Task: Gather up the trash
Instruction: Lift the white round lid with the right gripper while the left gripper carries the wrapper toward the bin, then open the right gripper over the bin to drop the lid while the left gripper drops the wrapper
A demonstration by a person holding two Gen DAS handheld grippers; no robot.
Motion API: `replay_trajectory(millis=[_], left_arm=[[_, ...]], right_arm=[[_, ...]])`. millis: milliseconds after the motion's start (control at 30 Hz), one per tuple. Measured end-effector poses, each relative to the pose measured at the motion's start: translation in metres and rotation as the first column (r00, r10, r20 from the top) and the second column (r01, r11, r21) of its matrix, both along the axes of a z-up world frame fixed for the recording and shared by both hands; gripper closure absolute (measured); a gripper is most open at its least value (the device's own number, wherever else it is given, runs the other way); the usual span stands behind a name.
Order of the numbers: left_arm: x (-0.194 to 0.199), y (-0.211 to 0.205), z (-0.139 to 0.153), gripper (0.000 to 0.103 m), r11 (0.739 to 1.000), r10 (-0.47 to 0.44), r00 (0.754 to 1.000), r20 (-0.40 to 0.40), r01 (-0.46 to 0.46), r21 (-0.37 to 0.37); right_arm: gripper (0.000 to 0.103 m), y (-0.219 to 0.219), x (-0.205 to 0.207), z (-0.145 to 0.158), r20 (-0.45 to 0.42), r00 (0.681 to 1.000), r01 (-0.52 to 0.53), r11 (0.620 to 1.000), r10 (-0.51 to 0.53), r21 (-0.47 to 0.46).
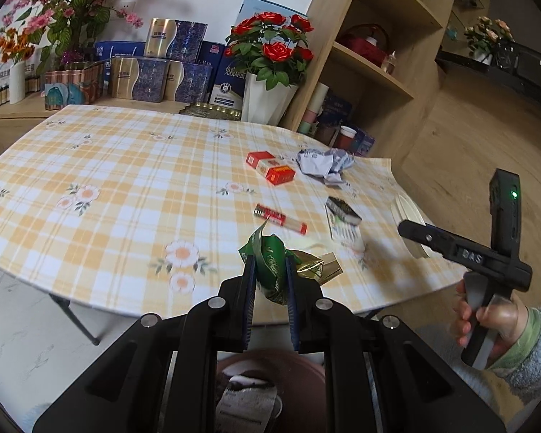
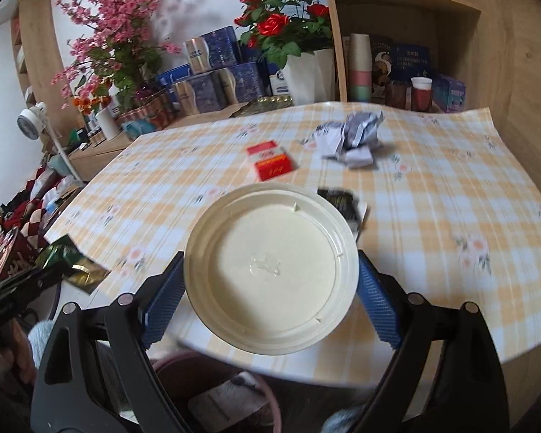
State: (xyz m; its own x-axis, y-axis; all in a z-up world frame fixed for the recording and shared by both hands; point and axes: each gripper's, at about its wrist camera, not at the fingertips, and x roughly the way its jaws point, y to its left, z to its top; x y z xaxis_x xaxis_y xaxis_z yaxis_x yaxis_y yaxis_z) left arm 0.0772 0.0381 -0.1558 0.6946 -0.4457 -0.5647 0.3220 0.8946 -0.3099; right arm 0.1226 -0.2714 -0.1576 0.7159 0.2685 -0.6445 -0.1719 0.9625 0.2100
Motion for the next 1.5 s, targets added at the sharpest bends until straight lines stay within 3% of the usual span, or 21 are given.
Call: replay_trajectory(millis=[300,533,767,1067,1367,1500], left_arm=[[-0.033,0.008,-0.011,0.087,0.998,-0.023,1.000,-0.001,0.023,0.053],[-0.045,0.007,-0.023,0.087,0.998,-0.032,0.999,-0.001,0.032,0.055],[-0.050,0.010,-0.033,0.087,0.999,-0.008,1.000,-0.001,0.008,0.045],[-0.043,0.024,-0.045,0.087,0.999,0.042,0.998,-0.054,-0.042,0.002],[-0.039,0.013,-0.051,0.087,1.000,0.007,0.997,-0.072,-0.005,0.027],[-0.038,0.009,-0.053,0.087,0.999,-0.005,0.997,-0.078,0.008,0.040]], right_arm=[[0.015,0.018,-0.064,-0.036,-0.049,0.999,-0.017,1.000,0.016,-0.013],[0.015,0.039,-0.088,-0.071,-0.104,0.992,-0.083,0.991,0.072,-0.102],[0.015,0.055,-0.093,-0.087,-0.129,0.984,-0.138,0.979,0.119,-0.148],[0.015,0.085,-0.085,-0.122,-0.227,0.957,-0.227,0.955,0.183,-0.189],[0.012,0.109,-0.086,-0.146,-0.311,0.916,-0.329,0.918,0.254,-0.220],[0.006,0.113,-0.086,-0.150,-0.338,0.904,-0.348,0.910,0.262,-0.227]])
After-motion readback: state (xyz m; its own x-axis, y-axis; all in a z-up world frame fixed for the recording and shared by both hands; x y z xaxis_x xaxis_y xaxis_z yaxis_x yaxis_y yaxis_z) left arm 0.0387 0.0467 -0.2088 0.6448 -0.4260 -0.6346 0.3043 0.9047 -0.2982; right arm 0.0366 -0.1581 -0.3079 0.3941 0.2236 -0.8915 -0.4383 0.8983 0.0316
